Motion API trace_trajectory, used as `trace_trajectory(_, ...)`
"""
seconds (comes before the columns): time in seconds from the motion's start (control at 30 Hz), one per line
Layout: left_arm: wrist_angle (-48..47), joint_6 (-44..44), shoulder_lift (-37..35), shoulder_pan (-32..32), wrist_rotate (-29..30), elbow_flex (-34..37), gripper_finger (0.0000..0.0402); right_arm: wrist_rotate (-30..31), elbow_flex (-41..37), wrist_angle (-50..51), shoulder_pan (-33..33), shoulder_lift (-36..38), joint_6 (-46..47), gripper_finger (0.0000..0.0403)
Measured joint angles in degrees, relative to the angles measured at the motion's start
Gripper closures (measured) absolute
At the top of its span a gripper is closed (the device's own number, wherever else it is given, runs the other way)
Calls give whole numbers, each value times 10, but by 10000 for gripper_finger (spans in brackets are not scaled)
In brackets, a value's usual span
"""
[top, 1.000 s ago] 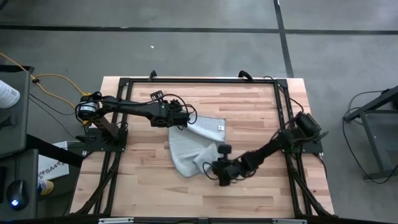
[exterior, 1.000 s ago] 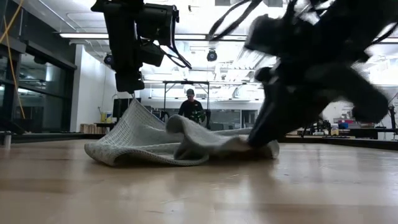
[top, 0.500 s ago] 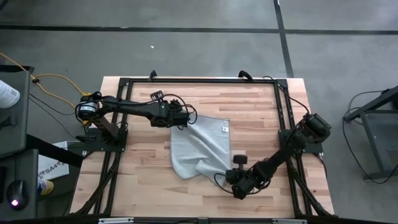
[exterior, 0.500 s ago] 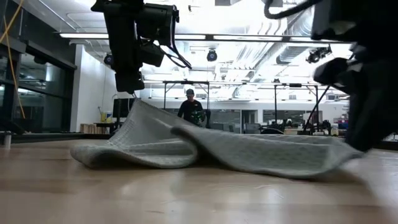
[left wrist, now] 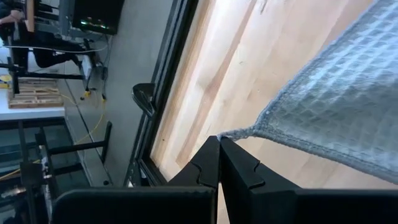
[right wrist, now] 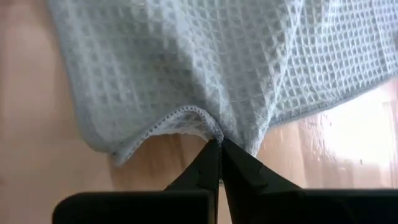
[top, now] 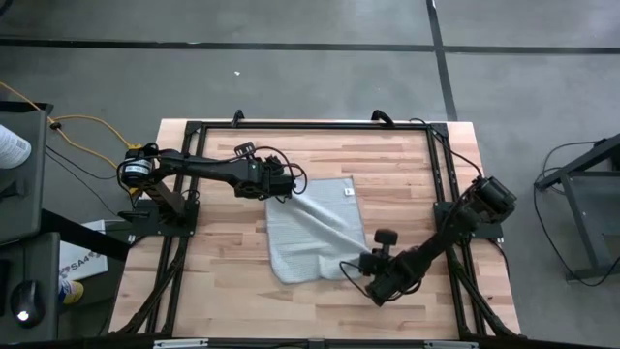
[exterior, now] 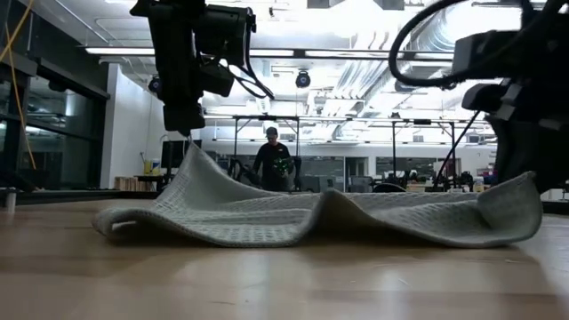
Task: Fold microfiber towels
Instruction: Fold the gray towel on the table
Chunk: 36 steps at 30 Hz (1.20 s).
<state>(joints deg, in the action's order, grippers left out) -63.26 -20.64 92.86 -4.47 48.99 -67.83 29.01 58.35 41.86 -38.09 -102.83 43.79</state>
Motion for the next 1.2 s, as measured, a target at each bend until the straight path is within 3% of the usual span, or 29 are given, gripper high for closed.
trace_trajectory(0.37, 2, 0, 0, 0, -4, 0, 402, 6, 0, 97, 19, 0, 33, 399)
trace_trajectory(0.7, 1, 0, 0, 0, -52, 0, 401, -115, 0, 13, -9, 0, 6, 399)
trace_trajectory(0.83, 2, 0, 0, 0, -83, 0, 401, -107, 0, -11, -28, 0, 14, 399)
trace_trajectory(1.2, 23, 26, 0, 0, -84, 0, 400, -66, 0, 10, -19, 0, 40, 394)
